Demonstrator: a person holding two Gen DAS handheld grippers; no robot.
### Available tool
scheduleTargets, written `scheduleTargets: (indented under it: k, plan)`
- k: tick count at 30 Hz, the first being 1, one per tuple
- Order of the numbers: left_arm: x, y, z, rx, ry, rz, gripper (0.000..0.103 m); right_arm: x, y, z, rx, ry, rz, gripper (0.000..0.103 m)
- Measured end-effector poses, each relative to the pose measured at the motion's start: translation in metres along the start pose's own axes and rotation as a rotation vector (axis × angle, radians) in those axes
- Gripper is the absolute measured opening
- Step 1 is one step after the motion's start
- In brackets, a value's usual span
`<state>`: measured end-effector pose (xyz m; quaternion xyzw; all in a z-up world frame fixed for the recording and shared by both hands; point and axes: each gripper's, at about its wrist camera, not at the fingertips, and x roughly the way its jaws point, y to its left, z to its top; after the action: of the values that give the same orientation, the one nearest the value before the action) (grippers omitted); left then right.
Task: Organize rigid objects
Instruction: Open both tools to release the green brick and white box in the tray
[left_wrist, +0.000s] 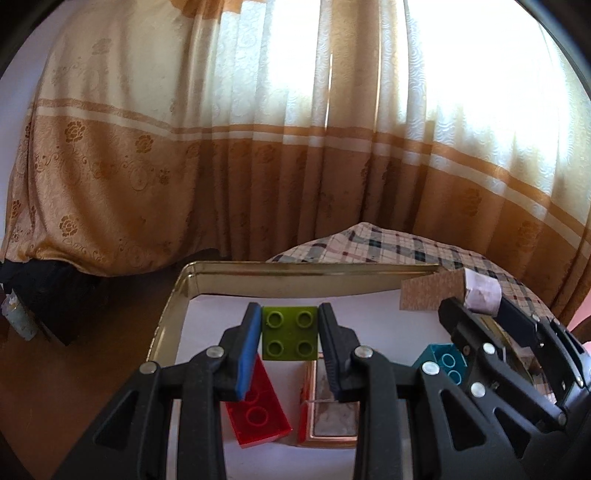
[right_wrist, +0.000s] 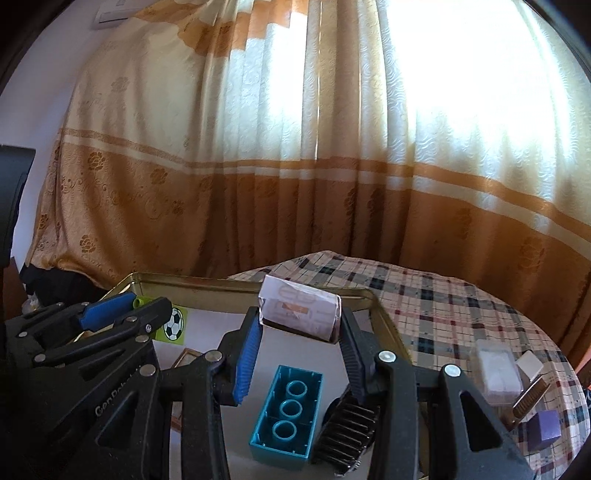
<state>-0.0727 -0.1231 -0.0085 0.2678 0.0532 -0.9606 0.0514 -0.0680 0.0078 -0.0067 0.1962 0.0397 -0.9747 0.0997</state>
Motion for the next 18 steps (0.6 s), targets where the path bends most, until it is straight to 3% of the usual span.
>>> scheduleTargets:
  k: [4, 8, 11, 13, 15, 18]
  plan:
    - [0.004, 0.001, -0.001, -0.008, 0.018, 0.042, 0.031, 0.008, 0.004, -0.001, -0.026, 0.044, 0.05, 0.046]
    - [0.006, 0.01, -0.003, -0.057, 0.03, 0.065, 0.035, 0.002, 0.004, -0.003, -0.033, 0.022, 0.007, 0.066]
    - [-0.002, 0.012, -0.004, -0.068, -0.005, 0.109, 0.069, -0.009, -0.006, -0.006, 0.006, -0.021, -0.026, 0.075]
    - [-0.011, 0.01, -0.005, -0.067, -0.05, 0.142, 0.098, -0.017, -0.016, -0.007, 0.038, -0.047, -0.043, 0.082]
    - [-0.016, 0.007, -0.005, -0.057, -0.084, 0.151, 0.103, -0.028, -0.026, -0.009, 0.075, -0.084, -0.081, 0.094]
    - [-0.014, 0.0, -0.006, -0.013, -0.059, 0.168, 0.103, -0.044, -0.036, -0.011, 0.122, -0.147, -0.159, 0.097]
